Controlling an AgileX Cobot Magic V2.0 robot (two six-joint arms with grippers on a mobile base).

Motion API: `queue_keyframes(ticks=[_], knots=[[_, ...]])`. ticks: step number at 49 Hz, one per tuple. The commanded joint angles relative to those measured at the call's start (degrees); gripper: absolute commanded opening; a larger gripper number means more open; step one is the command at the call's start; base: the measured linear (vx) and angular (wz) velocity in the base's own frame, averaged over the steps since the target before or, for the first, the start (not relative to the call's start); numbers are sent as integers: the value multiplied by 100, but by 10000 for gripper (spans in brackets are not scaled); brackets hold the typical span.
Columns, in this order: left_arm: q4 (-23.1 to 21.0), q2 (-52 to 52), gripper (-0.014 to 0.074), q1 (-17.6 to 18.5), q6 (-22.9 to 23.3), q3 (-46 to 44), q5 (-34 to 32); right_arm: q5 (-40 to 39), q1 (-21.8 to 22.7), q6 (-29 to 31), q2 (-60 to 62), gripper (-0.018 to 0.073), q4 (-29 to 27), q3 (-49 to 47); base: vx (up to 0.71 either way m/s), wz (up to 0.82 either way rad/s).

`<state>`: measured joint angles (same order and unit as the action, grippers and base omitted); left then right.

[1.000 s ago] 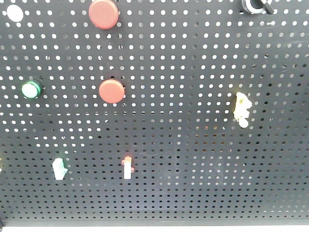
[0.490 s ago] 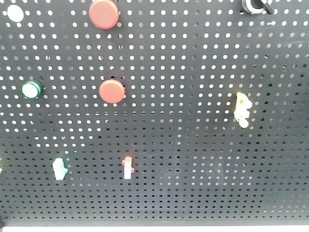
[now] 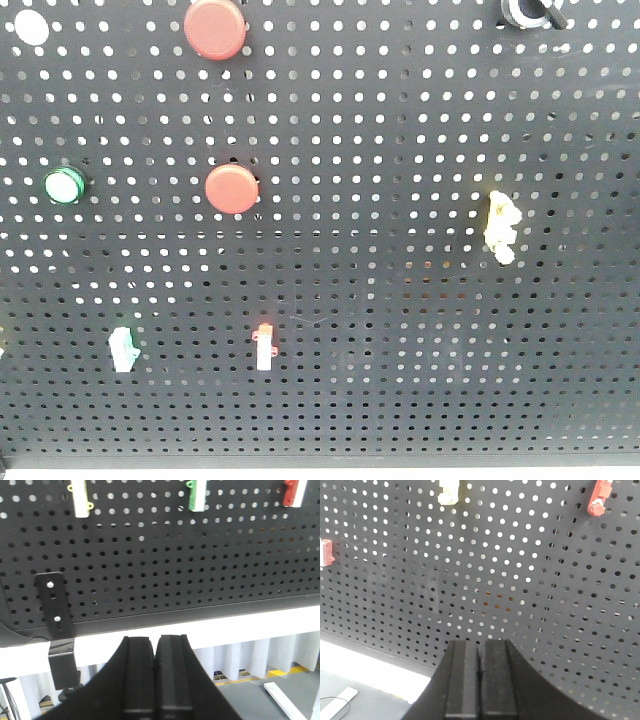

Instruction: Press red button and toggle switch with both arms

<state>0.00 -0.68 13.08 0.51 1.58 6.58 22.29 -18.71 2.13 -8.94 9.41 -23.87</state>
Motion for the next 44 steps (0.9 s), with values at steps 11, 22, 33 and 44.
queue_keyframes(ticks=[11, 22, 33, 44], knots=[[0, -91, 2, 8, 45, 197, -426, -483, 40, 41, -59, -3, 62, -170, 0, 0], [0, -91, 2, 8, 45, 197, -426, -483, 40, 41, -59, -3, 62, -170, 0, 0], [0, -91, 2, 8, 45, 197, -426, -1005, 133, 47, -59, -3, -281, 362, 0, 0], [0, -91, 2, 8, 45, 197, -426, -2336, 1128, -154, 64, -3, -1122, 1796, 0, 0]])
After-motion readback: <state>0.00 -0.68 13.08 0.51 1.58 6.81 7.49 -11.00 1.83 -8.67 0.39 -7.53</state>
